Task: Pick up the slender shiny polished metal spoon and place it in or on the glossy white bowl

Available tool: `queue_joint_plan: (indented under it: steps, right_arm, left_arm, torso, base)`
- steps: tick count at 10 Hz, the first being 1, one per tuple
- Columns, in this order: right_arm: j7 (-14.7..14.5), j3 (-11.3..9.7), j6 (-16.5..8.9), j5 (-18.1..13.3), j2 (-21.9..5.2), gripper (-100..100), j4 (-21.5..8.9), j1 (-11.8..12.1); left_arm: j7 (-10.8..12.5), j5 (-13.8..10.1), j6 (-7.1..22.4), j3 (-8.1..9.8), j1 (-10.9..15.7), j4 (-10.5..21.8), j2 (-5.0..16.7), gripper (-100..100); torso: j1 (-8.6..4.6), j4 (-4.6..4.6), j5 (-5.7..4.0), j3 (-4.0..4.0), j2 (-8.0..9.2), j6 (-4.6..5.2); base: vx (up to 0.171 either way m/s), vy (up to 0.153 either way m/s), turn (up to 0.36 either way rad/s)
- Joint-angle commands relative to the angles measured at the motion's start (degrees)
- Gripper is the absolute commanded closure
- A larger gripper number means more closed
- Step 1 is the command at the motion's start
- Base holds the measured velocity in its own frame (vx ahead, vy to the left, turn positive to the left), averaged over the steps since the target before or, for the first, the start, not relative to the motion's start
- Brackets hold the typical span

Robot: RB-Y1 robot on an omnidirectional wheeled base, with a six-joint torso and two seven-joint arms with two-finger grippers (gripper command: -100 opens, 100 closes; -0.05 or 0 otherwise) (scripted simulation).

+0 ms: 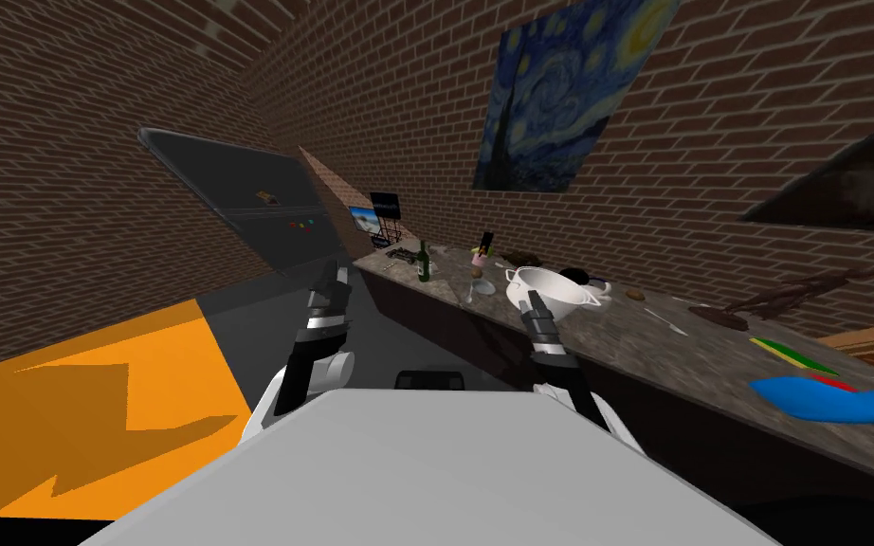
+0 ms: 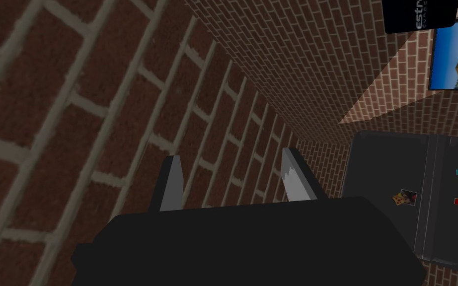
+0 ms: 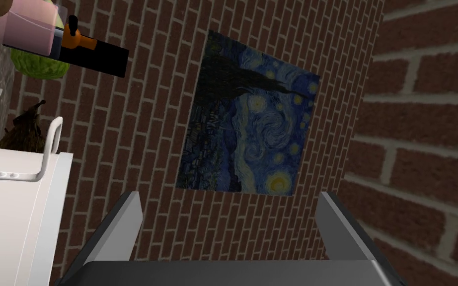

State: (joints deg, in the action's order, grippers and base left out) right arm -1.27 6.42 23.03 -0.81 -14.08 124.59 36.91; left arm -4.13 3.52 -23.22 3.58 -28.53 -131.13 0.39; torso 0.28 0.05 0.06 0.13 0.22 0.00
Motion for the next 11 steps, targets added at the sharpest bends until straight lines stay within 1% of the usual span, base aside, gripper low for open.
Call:
queue_joint_plan:
  steps: [1, 5, 7, 10, 11]
  right_arm:
    - [0.1, 1.9, -1.4, -1.4, -1.8, -100, -0.8, 1.5]
    - [0.5, 6.8, -4.5, -4.4, -6.4, -100, -2.5, 6.6]
    - [0.7, 9.0, -6.2, -5.7, -8.4, -100, -3.4, 9.6]
    - [0.9, 11.4, -9.0, -7.4, -11.2, -100, -4.8, 14.1]
    - [0.9, 11.4, -9.0, -7.4, -11.2, -100, -4.8, 14.5]
  left_arm:
    - [0.0, 0.0, 0.0, 0.0, 0.0, 0.0, 0.0, 0]
    - [0.0, 0.0, 0.0, 0.0, 0.0, 0.0, 0.0, 0]
    - [0.0, 0.0, 0.0, 0.0, 0.0, 0.0, 0.0, 0]
    - [0.0, 0.0, 0.0, 0.0, 0.0, 0.0, 0.0, 0]
    - [0.0, 0.0, 0.0, 0.01, 0.0, 0.0, 0.0, 0]
  torso:
    - [0.0, 0.0, 0.0, 0.0, 0.0, 0.0]
    - [0.09, 0.01, 0.03, 0.01, 0.03, 0.0]
    - [0.04, -0.02, 0.02, -0.07, -0.13, -0.01]
    - [0.06, -0.06, 0.01, -0.18, -0.3, 0.0]
    - [0.04, -0.08, 0.02, -0.2, -0.35, 0.0]
  base:
    - [-0.051, 0.085, 0.24]
    - [-0.049, 0.102, 0.244]
    - [0.012, 0.101, 0.243]
    - [0.048, 0.107, 0.236]
    - [0.044, 0.053, 0.092]
